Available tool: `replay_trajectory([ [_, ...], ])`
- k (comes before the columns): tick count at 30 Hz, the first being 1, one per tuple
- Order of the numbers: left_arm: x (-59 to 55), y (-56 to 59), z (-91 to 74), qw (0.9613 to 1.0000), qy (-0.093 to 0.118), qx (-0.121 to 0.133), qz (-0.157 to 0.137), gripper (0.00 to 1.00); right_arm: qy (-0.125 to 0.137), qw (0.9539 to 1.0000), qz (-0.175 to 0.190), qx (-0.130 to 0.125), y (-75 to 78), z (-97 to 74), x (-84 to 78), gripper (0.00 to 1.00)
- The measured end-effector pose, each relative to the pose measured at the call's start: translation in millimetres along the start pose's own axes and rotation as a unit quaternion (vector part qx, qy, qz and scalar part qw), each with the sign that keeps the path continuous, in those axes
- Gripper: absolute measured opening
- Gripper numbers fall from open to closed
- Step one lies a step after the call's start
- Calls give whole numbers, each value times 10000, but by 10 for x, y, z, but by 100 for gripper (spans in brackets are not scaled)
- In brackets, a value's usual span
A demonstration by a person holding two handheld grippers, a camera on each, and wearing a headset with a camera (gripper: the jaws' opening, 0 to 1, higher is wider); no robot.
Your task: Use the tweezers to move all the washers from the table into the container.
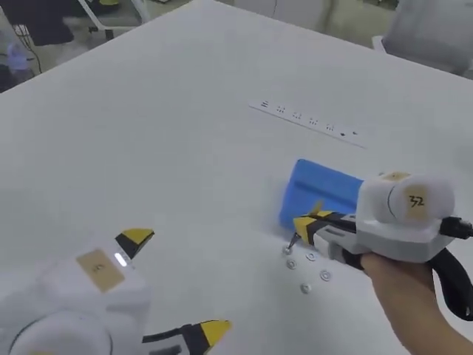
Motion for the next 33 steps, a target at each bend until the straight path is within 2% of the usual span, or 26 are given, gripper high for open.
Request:
replay_trajectory([
  [4, 1, 6, 5, 10000, 12, -44, -55, 83, 132, 9999, -22, -28, -8, -130, 112, 1],
  [10, 41, 52, -5, 9997, 155, -163, -98, 88, 128, 9996, -251, -48, -23, -281, 186, 1],
  [17, 65, 56, -10, 9995, 243, -172, -76, 91, 220, 9984, -487, -176, 70, -409, 356, 1],
  [28, 83, 86, 6, 9992, 315, -220, -57, 98, 357, 9964, -607, -463, 296, -371, 552, 1],
  [31, 92, 87, 6, 9991, 341, -233, -92, 99, 405, 9963, -515, -561, 352, -336, 576, 1],
  [33, 91, 95, 8, 9991, 336, -242, -94, 98, 352, 9960, -347, -740, 412, -298, 551, 1],
])
Point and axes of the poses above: the centre of the closed fingertips' face, and the gripper's own axes: z roughly forward along the fingers, y roughly to its right, x roughly out of its top, the point moved 1 cm from there along -z, roughly backward along the fingers, and after that the axes turned 13 degrees about -z, right-handed, at the moved point
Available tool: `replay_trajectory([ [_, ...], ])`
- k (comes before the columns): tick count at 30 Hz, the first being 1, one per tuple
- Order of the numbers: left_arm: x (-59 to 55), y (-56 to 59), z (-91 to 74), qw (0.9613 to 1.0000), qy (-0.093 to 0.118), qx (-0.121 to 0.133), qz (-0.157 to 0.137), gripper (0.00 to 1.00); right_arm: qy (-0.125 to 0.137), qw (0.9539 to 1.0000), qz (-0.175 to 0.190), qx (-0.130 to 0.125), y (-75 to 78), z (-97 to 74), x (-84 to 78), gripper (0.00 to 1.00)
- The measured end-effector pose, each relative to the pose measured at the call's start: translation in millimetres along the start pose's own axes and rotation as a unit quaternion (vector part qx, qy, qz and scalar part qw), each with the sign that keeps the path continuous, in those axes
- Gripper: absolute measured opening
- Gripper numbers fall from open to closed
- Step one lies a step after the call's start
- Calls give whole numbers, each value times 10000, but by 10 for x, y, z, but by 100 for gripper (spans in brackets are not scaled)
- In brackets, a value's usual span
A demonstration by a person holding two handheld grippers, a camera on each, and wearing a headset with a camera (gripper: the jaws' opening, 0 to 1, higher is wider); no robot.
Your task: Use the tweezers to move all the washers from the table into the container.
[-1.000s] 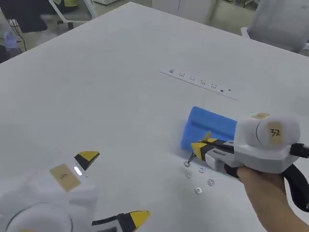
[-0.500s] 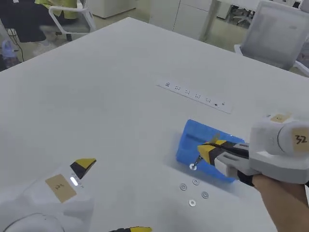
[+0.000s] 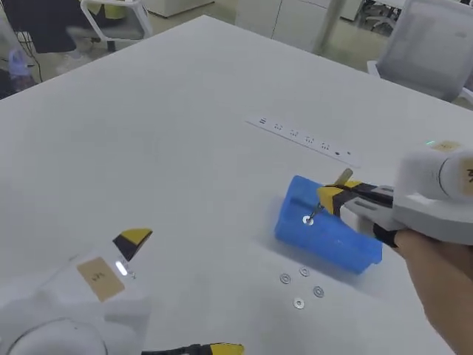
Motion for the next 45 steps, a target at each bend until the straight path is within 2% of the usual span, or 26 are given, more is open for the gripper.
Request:
replay_trajectory([
  [6, -31, 1, 9, 9999, -86, 26, 66, 98, -20, 9995, 227, -211, 70, 170, -109, 1],
  [11, -34, -10, 11, 9999, -87, 80, 121, 99, -240, 9991, 292, -198, 55, 327, -296, 2],
  [15, -48, -14, 16, 9998, -127, 84, 111, 99, -255, 9985, 443, -192, 52, 370, -358, 2],
  [19, -77, -14, 28, 9997, -201, 85, 117, 99, -327, 9983, 434, -200, 72, 443, -416, 2],
  [22, -88, -38, 26, 9994, -240, 170, 164, 99, -362, 9981, 460, -207, 103, 496, -451, 2],
  [24, -67, -58, 21, 9994, -181, 219, 186, 99, -353, 9979, 491, -215, 120, 516, -456, 2],
  [26, -50, -63, 16, 9997, -136, 196, 80, 99, -371, 9978, 510, -218, 130, 553, -475, 2],
  [34, -84, -71, 23, 9994, -221, 232, 143, 99, -347, 9976, 565, -176, 116, 629, -465, 2],
  [42, -113, -86, 29, 9990, -294, 271, 193, 98, -457, 9972, 586, -129, 59, 658, -567, 2],
  [45, -124, -88, 32, 9989, -323, 279, 198, 98, -420, 9975, 538, -173, 65, 651, -565, 2],
])
Point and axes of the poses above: the centre of the closed fingertips' face, and the gripper's own axes: z roughly forward along the fingers, y roughly to its right, x roughly out of its top, the point moved 1 cm from there along -z, roughly backward along the fingers, and after that the axes turned 13 degrees about -z, right-handed, at the moved point
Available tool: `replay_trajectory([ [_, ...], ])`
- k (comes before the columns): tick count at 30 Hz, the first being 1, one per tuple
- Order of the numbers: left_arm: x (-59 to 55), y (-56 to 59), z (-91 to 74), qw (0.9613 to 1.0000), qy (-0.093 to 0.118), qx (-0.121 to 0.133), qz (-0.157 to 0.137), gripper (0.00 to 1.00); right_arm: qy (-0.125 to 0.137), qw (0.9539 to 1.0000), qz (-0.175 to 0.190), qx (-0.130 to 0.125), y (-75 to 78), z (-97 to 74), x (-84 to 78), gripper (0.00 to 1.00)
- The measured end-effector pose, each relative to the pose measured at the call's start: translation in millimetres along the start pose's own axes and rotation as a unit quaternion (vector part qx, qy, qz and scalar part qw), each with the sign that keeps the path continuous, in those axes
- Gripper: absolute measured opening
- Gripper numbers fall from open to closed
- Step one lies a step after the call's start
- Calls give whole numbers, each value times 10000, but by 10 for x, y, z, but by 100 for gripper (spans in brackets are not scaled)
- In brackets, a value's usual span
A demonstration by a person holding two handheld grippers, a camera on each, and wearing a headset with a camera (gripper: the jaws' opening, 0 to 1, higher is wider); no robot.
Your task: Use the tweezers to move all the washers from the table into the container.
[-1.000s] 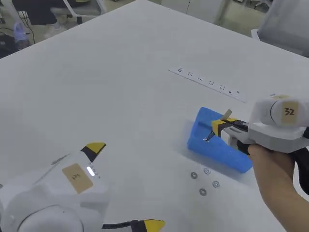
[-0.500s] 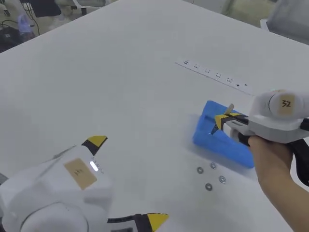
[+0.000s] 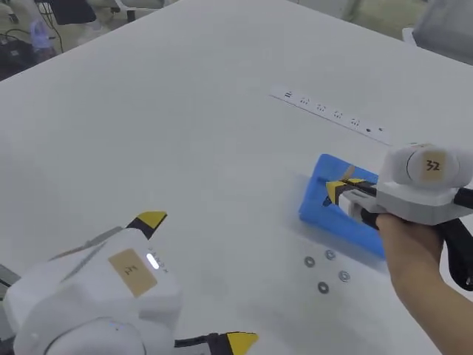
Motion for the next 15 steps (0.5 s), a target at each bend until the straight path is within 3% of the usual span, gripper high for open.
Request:
replay_trajectory([
  [9, -6, -10, -3, 10000, -18, 41, 61, 97, -84, 9998, -136, 76, -36, -29, 6, 3],
  [15, 14, -15, -13, 10000, 40, 46, 23, 97, 144, 9999, -77, 8, 13, -156, 168, 3],
])
Point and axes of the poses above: the centre of the closed fingertips' face, and the gripper's own axes: z roughly forward along the fingers, y roughly to its right, x roughly out of its top, the point moved 1 cm from there along -z, roughly backward along the fingers, and after that the axes turned 13 degrees about -z, right-handed, at the moved point
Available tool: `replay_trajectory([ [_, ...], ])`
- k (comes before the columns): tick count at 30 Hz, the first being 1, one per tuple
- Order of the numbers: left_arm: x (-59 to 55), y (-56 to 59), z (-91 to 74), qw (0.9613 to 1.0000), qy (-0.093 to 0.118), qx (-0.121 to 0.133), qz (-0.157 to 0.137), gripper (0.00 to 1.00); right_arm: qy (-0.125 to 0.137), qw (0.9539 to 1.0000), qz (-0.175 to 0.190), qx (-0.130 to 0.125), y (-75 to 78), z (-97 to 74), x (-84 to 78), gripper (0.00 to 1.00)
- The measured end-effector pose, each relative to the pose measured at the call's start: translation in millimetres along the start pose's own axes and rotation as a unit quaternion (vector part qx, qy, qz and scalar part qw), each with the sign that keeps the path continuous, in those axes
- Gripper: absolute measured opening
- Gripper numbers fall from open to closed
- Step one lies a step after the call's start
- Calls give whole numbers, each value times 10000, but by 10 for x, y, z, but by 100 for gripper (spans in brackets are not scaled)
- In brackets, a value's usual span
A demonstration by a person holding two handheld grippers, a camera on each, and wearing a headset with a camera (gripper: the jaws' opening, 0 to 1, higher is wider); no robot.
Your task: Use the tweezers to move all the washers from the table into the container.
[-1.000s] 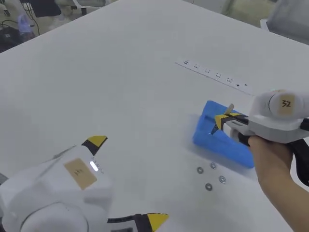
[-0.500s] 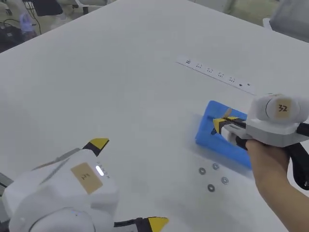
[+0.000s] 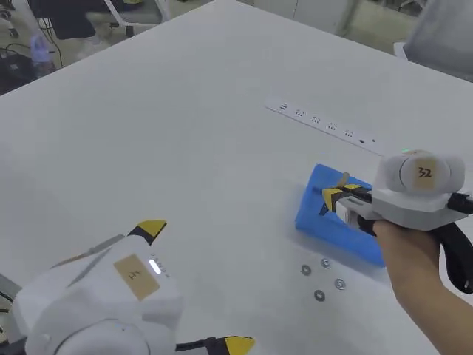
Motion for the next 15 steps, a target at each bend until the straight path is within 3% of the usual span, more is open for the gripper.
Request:
replay_trajectory([
  [6, 15, 8, -5, 10000, 42, -22, -16, 97, 344, 9993, 167, -22, -4, -234, 194, 3],
  [15, 24, 12, -9, 10000, 66, -28, -15, 96, 556, 9981, 247, 65, -152, -489, 268, 3],
])
Point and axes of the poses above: the centre of the closed fingertips' face, and the gripper's own axes: z roughly forward along the fingers, y roughly to its right, x roughly out of its top, the point moved 1 cm from there along -z, roughly backward along the fingers, and after that the axes turned 13 degrees about -z, right-handed, at the moved point
